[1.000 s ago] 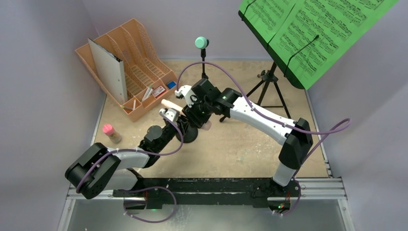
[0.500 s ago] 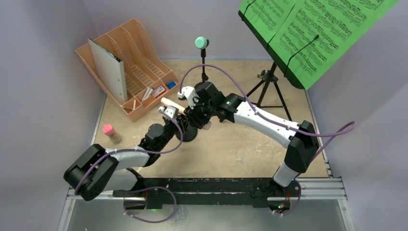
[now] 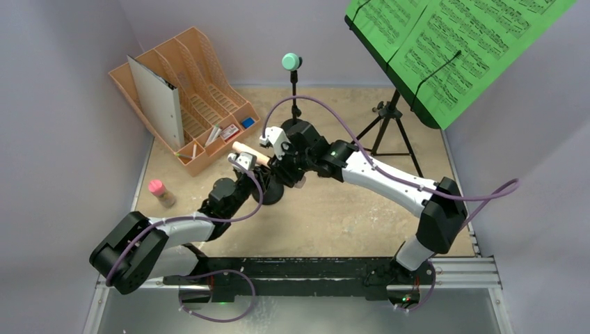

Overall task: Pack up the instrument practice props
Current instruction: Pick up the microphone from the microphone stand, then adjust the microphone stand at the center of the board.

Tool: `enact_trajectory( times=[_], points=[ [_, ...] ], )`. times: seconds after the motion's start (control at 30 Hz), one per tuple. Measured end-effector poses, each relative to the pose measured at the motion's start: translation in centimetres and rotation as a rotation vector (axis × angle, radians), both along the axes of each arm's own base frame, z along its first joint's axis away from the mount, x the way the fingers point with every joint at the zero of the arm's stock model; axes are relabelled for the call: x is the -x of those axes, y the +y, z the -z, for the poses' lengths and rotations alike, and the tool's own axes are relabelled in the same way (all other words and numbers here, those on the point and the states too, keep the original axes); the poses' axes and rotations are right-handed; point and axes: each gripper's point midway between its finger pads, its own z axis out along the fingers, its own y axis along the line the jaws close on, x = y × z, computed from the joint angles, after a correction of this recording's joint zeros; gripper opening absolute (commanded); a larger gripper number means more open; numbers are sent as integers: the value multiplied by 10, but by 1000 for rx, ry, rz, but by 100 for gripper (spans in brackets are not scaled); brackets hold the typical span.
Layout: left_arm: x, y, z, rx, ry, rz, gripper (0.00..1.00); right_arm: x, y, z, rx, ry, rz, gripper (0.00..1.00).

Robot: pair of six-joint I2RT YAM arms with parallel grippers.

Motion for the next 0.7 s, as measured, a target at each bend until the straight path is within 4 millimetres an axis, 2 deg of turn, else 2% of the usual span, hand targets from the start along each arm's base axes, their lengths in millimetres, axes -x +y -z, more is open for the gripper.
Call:
enact_trajectory(
  times=[0.4,0.7],
  points=[
    [-2,4,-1,22,9,-13,0,10,-23,-7,5,-38,18,0],
    [-9,15,-2,25,7,-62,0,20,-44,-15,27,-53,28,0]
  ],
)
